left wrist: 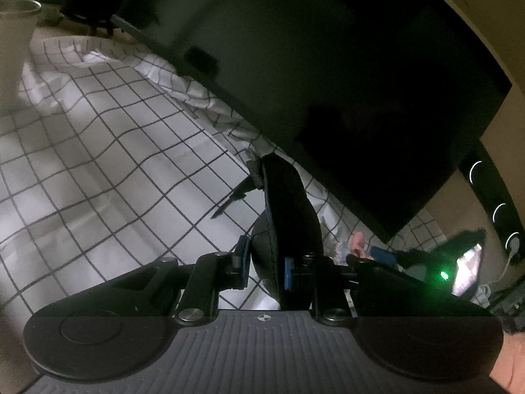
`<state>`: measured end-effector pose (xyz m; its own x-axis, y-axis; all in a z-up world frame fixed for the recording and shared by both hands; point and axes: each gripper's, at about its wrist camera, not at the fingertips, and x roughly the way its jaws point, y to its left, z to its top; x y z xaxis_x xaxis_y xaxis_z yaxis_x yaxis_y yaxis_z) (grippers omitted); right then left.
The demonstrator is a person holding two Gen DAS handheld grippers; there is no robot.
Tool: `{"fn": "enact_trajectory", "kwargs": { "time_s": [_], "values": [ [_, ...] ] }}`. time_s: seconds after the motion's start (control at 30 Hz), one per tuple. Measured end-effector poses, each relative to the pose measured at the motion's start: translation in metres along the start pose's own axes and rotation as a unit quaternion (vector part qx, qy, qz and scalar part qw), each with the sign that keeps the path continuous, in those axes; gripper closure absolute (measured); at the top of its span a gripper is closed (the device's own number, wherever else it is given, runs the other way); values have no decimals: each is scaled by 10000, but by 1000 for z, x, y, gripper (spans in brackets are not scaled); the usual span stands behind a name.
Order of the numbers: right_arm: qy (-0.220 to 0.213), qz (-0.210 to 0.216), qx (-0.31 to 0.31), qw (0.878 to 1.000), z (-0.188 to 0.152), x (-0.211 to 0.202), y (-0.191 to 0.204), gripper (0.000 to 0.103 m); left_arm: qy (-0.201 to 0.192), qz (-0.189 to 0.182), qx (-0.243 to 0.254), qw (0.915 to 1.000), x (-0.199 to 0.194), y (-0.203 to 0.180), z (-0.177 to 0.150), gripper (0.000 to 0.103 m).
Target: Organize soft objects
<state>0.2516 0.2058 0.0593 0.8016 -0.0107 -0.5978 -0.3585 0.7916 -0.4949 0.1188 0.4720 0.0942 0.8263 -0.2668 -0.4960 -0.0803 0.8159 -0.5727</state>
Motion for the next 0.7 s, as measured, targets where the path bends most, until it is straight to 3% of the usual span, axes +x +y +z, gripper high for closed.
{"fn": "enact_trajectory", "kwargs": {
  "time_s": [0.1,0.17,0.3,0.43,0.7],
  "values": [
    [298,-30,-55,9995,9,20,2,63,80,-41,-5,10000,8,1,0,81],
    [545,43,-22,9985,13,31,1,82,119,-99,-2,9999,14,1,1,81],
    [857,302,195,9957,18,35,-7,90,137,-170,69,9997,28,-3,10,81],
    [527,712,264,9957,29,5,-23,90,64,-187,152,9997,45,-9,24,81],
    [-211,635,353,9971,50,-70,-87,91,-219,-435,527,9974,75,-50,67,81]
  ]
}}
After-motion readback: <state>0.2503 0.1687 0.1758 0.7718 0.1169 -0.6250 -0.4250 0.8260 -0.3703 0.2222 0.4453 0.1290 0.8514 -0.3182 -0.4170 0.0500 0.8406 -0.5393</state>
